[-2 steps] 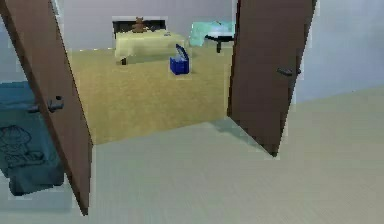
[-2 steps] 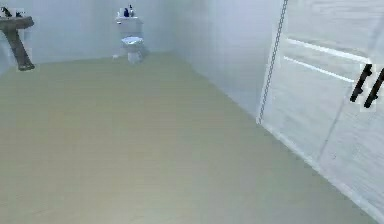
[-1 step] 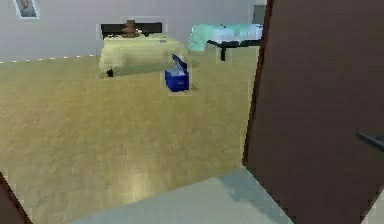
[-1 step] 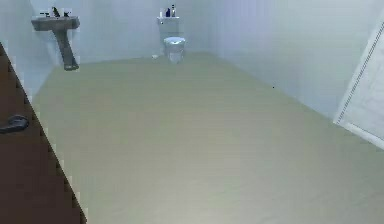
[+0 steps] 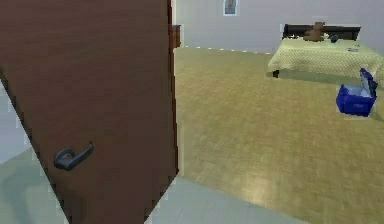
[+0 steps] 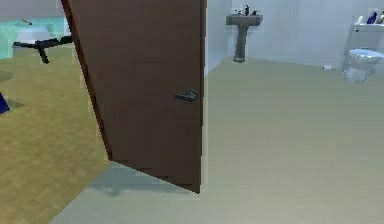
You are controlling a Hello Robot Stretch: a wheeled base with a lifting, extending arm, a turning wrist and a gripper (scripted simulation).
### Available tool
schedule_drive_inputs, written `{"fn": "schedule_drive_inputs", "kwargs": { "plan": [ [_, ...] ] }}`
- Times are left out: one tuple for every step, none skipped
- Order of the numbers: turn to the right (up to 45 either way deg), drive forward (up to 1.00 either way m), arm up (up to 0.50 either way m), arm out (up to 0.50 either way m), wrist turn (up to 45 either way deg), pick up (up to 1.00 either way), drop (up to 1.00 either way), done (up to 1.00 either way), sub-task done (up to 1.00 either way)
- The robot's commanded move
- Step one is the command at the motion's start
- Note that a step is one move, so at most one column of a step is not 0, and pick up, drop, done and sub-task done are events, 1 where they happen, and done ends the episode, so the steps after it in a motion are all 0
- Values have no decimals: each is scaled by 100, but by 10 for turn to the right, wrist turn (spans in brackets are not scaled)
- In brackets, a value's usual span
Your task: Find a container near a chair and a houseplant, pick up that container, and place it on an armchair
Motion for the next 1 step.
{"fn": "schedule_drive_inputs", "kwargs": {
  "plan": [
    [0, 5, 0, 0, 0, 0, 0, 0, 0]
  ]
}}
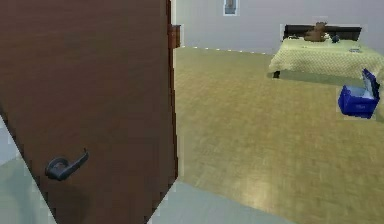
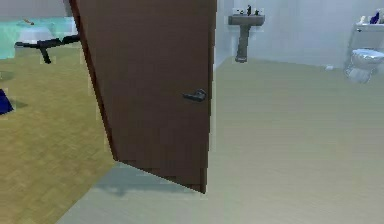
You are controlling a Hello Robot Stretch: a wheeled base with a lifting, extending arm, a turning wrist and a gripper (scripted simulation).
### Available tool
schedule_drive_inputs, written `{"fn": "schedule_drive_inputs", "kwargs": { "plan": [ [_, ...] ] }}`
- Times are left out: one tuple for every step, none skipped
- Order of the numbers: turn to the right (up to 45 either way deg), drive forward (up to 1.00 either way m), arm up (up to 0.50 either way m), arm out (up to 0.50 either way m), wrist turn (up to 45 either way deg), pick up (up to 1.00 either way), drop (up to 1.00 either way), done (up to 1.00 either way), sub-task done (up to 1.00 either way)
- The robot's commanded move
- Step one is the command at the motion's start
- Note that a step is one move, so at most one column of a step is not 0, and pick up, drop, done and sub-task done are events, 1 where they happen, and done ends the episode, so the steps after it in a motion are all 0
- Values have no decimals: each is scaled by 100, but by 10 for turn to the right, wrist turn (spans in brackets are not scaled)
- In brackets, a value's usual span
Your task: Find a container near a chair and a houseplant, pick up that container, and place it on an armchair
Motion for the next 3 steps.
{"fn": "schedule_drive_inputs", "kwargs": {
  "plan": [
    [210, 0, 0, 0, 0, 0, 0, 0, 0],
    [0, 65, 0, 0, 0, 0, 0, 0, 0],
    [-60, 0, 0, 0, 0, 0, 0, 0, 0]
  ]
}}
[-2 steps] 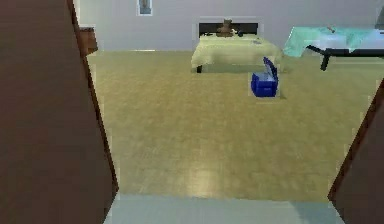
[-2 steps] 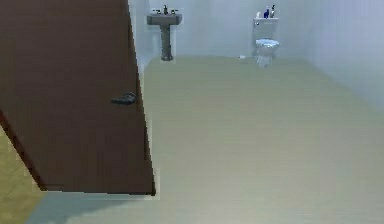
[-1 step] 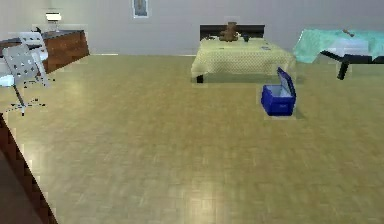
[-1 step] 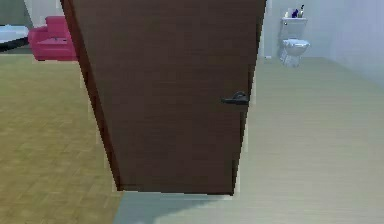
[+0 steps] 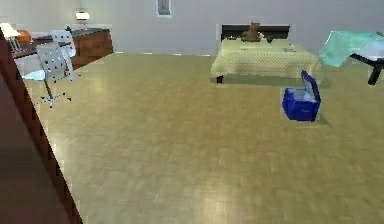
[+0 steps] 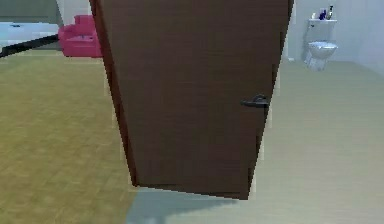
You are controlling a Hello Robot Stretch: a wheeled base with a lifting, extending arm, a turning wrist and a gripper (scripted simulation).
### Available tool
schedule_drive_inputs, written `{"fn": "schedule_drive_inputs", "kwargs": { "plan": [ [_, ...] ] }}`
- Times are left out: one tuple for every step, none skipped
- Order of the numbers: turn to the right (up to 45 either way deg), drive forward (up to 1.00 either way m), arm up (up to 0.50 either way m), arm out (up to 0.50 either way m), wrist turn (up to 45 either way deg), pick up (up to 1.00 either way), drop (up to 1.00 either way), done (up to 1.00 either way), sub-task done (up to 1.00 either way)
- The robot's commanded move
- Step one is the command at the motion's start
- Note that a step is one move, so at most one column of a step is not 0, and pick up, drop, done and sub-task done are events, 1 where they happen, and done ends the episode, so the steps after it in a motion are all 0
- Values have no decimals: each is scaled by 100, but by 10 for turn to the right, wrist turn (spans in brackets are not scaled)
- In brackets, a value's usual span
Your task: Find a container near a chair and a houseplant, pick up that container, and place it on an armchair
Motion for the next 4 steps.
{"fn": "schedule_drive_inputs", "kwargs": {
  "plan": [
    [0, 85, 0, 0, 0, 0, 0, 0, 0],
    [-450, 0, 0, 0, 0, 0, 0, 0, 0],
    [0, 10, 0, 0, 0, 0, 0, 0, 0],
    [-180, 0, 0, 0, 0, 0, 0, 0, 0]
  ]
}}
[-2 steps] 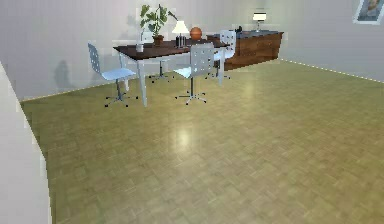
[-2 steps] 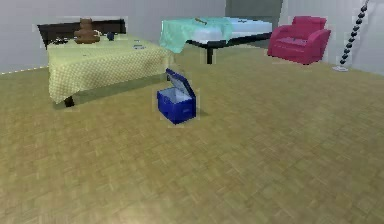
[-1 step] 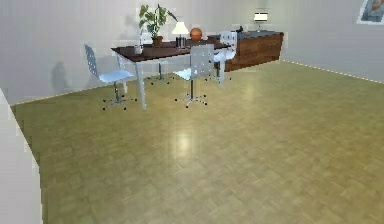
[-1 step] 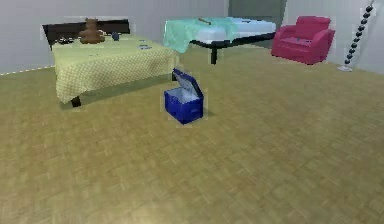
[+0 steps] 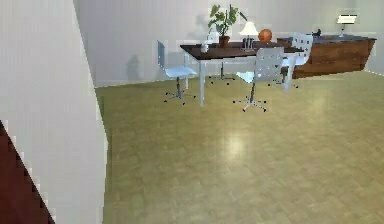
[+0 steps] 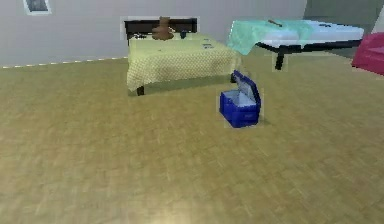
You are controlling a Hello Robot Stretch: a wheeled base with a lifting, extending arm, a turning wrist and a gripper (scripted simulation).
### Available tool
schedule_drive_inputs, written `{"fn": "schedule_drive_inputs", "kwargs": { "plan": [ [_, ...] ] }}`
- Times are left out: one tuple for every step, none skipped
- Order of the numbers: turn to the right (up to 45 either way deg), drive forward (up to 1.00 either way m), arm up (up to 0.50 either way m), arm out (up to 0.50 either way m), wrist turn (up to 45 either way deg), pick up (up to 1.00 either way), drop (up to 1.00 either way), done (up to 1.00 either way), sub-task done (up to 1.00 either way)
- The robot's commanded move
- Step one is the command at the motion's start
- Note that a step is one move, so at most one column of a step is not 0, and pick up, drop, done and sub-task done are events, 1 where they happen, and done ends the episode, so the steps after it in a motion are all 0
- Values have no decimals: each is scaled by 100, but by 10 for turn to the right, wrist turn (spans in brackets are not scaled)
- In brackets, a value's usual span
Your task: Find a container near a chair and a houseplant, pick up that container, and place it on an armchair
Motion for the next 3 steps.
{"fn": "schedule_drive_inputs", "kwargs": {
  "plan": [
    [0, 50, 0, 0, 0, 0, 0, 0, 0],
    [-180, 0, 0, 0, 0, 0, 0, 0, 0],
    [0, 100, 0, 0, 0, 0, 0, 0, 0]
  ]
}}
